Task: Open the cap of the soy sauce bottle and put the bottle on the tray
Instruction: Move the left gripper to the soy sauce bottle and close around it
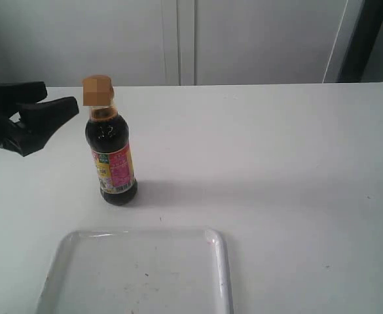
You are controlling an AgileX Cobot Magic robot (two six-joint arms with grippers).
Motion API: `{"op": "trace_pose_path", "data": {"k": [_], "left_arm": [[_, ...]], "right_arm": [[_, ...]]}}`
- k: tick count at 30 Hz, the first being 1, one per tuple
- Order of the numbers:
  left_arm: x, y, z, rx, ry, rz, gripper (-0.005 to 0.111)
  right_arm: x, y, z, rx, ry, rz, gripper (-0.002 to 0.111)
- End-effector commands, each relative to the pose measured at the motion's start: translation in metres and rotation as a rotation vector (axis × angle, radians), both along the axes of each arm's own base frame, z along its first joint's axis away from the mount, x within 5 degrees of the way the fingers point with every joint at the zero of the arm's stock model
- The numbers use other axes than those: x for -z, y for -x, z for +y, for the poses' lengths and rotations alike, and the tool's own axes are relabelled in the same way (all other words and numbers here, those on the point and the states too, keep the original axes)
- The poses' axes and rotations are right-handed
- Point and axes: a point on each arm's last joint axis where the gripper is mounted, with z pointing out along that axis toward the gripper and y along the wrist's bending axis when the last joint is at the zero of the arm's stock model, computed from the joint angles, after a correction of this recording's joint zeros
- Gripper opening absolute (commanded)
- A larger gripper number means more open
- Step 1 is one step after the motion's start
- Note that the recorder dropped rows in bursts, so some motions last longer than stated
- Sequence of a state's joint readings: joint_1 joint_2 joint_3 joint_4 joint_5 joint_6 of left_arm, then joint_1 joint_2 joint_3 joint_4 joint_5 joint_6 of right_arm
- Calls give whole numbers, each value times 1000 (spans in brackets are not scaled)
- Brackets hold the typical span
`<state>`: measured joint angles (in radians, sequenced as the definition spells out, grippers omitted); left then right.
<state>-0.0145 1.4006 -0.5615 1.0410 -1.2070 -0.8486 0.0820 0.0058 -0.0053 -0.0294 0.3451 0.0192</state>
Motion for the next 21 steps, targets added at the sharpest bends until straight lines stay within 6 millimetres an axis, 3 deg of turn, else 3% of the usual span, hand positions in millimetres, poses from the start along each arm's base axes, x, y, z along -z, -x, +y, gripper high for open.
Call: {"op": "trace_pose_path", "data": {"k": [1,8,17,21], "left_arm": [[6,-4,-1,23,-21,3,100],[25,-7,-4,79,-125,-1,101],[42,-16,-4,63,-118,55,101],[42,-17,-17,99,-119,40,101]], "right_arm": [[1,0,0,2,-2,-4,0],[1,0,0,2,-2,-4,0],[1,0,0,2,-2,-4,0],[1,0,0,2,-2,-4,0]]}}
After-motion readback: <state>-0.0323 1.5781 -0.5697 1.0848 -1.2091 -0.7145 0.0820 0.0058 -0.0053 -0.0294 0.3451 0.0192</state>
